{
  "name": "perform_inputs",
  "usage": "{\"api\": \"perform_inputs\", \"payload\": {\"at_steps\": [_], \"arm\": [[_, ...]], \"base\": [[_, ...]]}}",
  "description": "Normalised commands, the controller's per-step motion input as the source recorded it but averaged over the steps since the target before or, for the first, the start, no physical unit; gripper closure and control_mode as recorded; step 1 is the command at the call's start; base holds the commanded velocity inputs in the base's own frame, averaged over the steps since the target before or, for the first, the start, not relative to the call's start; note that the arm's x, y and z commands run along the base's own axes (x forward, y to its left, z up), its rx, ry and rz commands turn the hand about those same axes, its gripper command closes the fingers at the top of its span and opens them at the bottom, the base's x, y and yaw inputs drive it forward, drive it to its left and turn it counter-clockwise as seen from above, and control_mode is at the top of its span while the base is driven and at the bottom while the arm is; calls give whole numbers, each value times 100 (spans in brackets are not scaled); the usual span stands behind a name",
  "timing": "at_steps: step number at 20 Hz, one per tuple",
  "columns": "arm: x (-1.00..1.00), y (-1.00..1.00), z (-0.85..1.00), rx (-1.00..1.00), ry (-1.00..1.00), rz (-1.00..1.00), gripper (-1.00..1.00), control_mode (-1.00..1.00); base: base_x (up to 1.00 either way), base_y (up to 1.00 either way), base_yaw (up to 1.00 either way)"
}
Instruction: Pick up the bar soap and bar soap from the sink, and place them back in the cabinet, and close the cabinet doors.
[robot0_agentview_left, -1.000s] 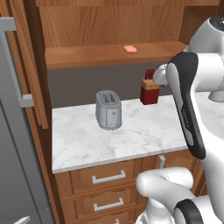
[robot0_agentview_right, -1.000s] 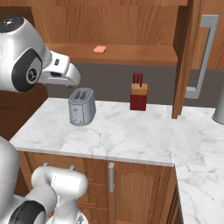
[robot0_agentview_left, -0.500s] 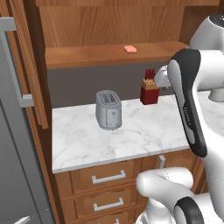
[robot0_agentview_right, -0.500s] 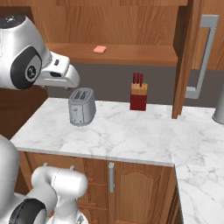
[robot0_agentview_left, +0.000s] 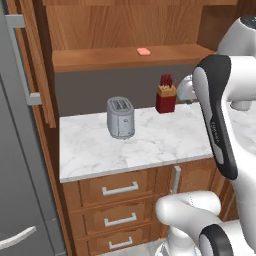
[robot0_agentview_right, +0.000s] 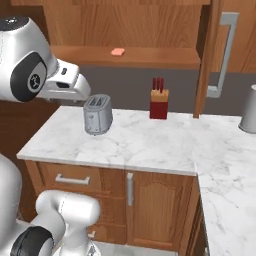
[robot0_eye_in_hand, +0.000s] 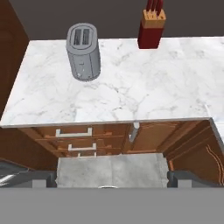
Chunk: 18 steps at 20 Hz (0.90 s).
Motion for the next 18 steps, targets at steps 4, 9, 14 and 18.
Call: {"api": "perform_inputs", "payload": {"at_steps": [4, 9, 14, 18], "arm": [[0, 0, 0, 0, 0, 0, -100, 100], [0, 0, 0, 0, 0, 0, -100, 100], [0, 0, 0, 0, 0, 0, -100, 100], [0, 0, 0, 0, 0, 0, -100, 100]], "base": [[-96, 0, 0], [-99, 0, -1], [-82, 0, -18], [-21, 0, -56]]}}
